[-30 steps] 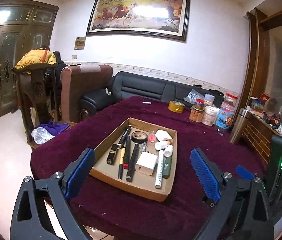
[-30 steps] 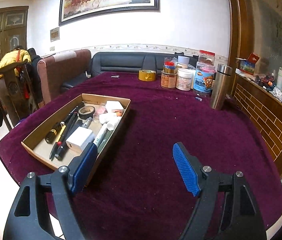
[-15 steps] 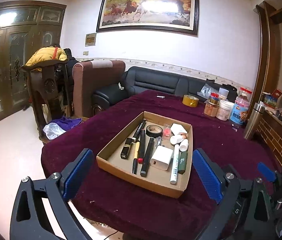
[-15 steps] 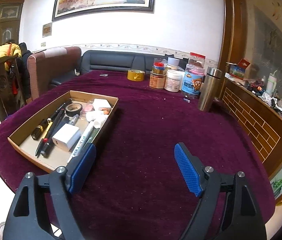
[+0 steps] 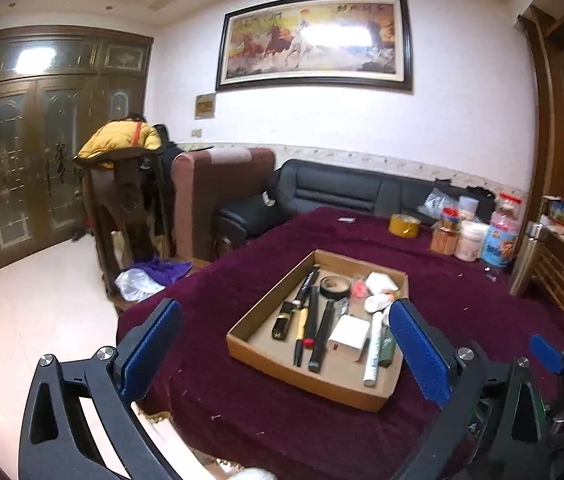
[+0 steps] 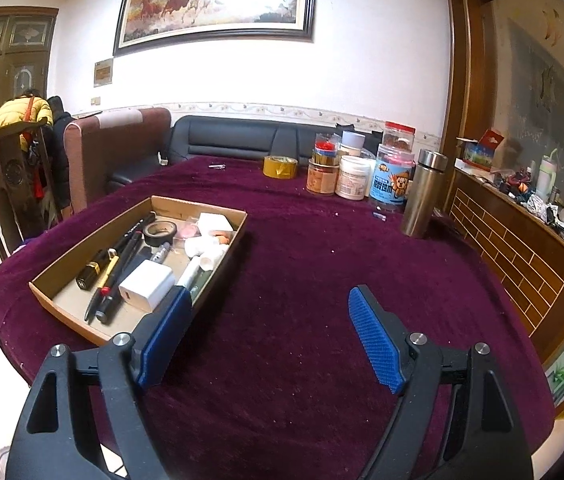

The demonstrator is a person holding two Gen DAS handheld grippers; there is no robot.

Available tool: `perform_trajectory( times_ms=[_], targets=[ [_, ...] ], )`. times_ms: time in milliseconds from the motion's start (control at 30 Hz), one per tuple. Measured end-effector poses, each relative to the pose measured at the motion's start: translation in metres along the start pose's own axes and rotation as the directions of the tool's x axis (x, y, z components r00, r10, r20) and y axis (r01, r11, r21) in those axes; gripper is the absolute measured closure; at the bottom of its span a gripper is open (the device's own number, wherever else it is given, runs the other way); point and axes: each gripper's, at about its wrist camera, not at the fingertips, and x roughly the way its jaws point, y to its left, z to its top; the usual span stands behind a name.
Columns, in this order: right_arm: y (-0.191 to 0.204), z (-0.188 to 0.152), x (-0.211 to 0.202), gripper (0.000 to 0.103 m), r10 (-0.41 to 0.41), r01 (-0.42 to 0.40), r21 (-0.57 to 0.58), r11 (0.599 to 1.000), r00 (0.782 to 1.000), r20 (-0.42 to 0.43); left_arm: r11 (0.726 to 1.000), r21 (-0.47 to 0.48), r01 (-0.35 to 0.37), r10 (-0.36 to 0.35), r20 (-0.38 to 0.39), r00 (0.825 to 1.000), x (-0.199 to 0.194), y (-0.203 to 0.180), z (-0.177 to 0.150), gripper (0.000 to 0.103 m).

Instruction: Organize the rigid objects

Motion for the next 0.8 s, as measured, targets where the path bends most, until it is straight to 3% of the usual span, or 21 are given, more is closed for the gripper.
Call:
perform_trajectory(
  times_ms=[100,267,433,633,800],
  targets=[
    [0.002,-0.001,0.001,0.022,0.007,-0.007,-0.003,1.000,1.000,-0.003,0.998,0.009,0.057,-0.057,-0.047,0.997,0.004,-0.001,0.003,0.001],
    [0.007,-0.003,0.001,0.022,0.025,-0.025,-0.013,1.000,1.000,-0.006,0.995,0.046,-0.085,0.085,-0.015,0.996,0.003,-0.007,0.001,0.001],
    [0.016,-0.006,0.002,0.022,0.040,-0.041,-0.038,0.998,0.999,-0.016,0.999,0.013,-0.050,0.051,-0.082,0.995,0.013,-0.002,-0.001,0.001],
    [0.025,-0.007,0.003,0.022,0.058,-0.059,-0.063,0.996,0.998,-0.023,0.999,-0.027,-0.031,0.026,-0.189,0.982,0.033,0.006,-0.007,0.001],
    [0.031,-0.008,0.003,0.022,0.067,-0.069,-0.080,0.994,0.997,-0.028,0.999,-0.018,-0.037,0.032,-0.215,0.976,0.038,0.006,-0.010,0.001]
  ],
)
